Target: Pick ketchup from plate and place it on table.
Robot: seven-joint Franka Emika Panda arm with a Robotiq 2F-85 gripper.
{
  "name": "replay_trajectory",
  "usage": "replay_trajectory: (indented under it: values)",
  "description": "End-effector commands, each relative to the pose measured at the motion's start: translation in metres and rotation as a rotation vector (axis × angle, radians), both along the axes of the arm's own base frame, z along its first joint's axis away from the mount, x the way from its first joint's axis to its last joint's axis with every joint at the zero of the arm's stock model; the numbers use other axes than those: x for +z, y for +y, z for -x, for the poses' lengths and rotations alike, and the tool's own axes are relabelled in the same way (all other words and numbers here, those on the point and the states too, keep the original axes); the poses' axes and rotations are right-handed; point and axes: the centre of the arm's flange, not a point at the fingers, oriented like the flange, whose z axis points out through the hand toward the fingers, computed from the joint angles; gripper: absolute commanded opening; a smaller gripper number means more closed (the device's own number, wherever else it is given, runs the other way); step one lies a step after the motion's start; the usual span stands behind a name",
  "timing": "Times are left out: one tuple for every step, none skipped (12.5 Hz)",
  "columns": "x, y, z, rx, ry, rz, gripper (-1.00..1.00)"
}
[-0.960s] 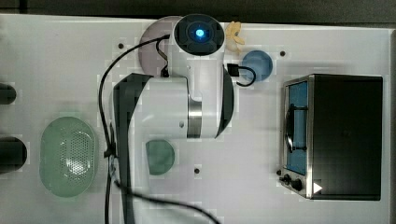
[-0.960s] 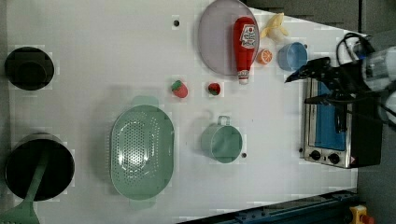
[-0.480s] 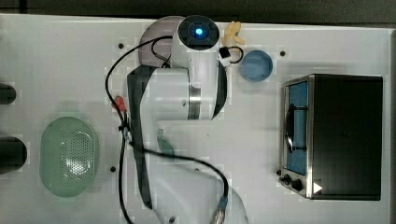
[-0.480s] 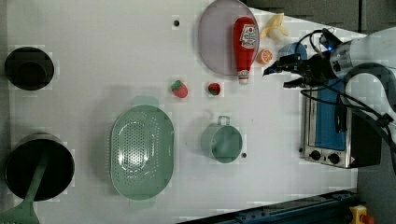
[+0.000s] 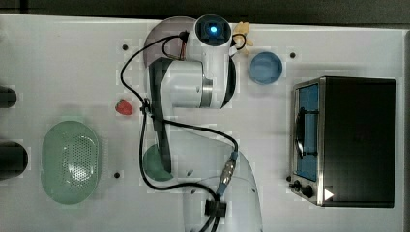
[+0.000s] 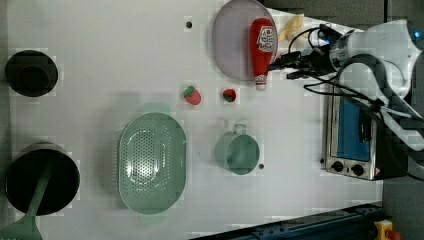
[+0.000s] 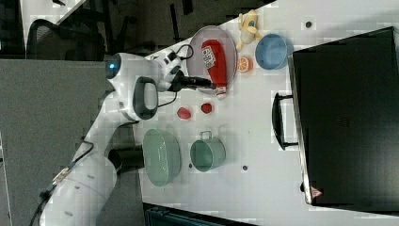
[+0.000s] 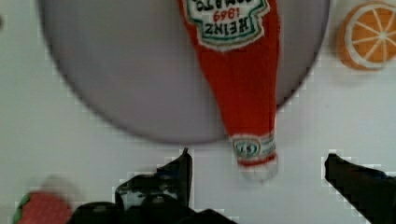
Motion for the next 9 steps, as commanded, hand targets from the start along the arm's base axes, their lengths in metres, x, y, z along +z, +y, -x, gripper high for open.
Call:
replay_trajectory:
  values:
    - [-0.002,0.017,-0.023,0.091,-0.113,-0.011,1.0]
    - [-0.013,0.019,-0.028,0.099,-0.138,-0.002,1.0]
    - [-0.025,0.019,-0.032,0.113,-0.162,0.012,1.0]
    - [-0.034,0.019,-0.037,0.126,-0.195,0.024,1.0]
    - [-0.043,0.019,-0.04,0.138,-0.221,0.035,1.0]
    - [-0.053,0.02,-0.041,0.147,-0.239,0.04,1.0]
    - [-0.061,0.022,-0.042,0.155,-0.253,0.044,1.0]
    - [-0.068,0.023,-0.042,0.157,-0.271,0.044,1.0]
    - [-0.072,0.025,-0.043,0.159,-0.286,0.043,1.0]
